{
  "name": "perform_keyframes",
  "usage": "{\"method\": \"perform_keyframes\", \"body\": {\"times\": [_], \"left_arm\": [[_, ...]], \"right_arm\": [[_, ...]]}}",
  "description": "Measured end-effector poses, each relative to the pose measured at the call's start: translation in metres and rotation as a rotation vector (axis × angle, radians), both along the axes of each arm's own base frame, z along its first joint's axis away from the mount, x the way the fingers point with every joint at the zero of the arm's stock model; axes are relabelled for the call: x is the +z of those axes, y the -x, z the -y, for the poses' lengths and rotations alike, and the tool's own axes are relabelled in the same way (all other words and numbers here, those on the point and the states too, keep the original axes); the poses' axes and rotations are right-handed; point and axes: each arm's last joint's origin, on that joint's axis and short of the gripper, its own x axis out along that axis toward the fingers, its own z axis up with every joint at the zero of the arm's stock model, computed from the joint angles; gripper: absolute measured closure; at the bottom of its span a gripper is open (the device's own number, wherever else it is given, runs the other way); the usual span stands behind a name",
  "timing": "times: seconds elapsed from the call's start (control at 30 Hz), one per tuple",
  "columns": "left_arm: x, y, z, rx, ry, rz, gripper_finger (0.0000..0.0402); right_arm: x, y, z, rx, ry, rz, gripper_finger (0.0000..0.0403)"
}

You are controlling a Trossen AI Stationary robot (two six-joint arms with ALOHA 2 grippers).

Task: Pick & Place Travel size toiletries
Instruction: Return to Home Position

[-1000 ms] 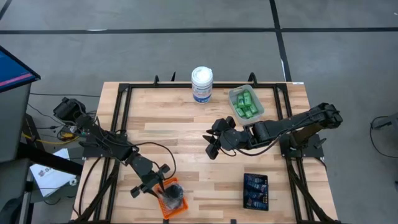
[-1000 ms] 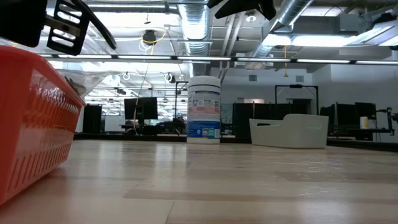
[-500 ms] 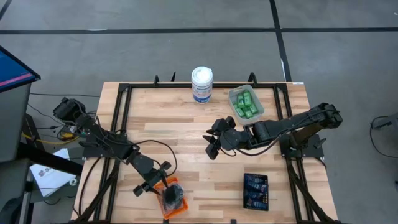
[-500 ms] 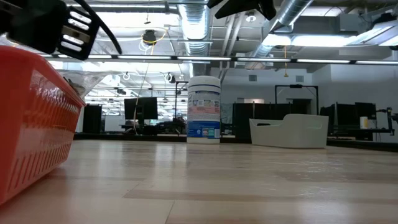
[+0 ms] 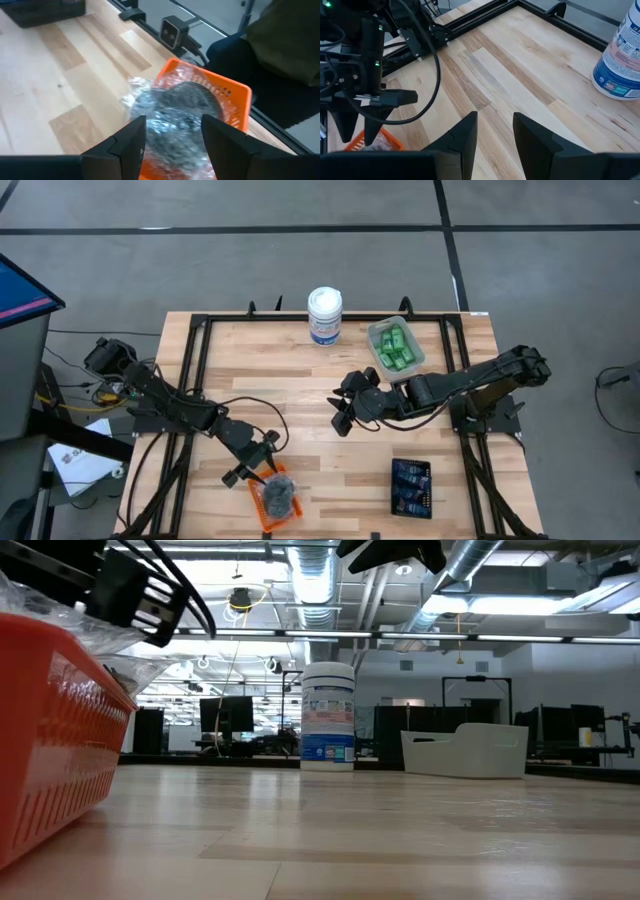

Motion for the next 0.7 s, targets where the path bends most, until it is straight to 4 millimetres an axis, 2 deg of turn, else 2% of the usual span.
{"method": "perform_keyframes", "body": {"times": [0.23,0.33,0.5,0.7], "left_arm": [[0.0,-0.004,-0.009,0.039,0.001,0.003,0.0215],[0.007,-0.004,-0.013,0.055,0.014,0.029,0.0215],[0.036,0.005,-0.023,0.088,0.065,0.146,0.0215],[0.074,0.028,-0.042,0.168,0.112,0.313,0.0215]], "right_arm": [[0.0,0.0,0.0,0.0,0.0,0.0,0.0285],[0.001,0.0,0.0,0.0,-0.002,0.007,0.0285],[0.001,0.0,0.0,0.008,0.01,0.006,0.0285],[0.002,0.0,0.0,0.033,0.045,-0.006,0.0285]]}}
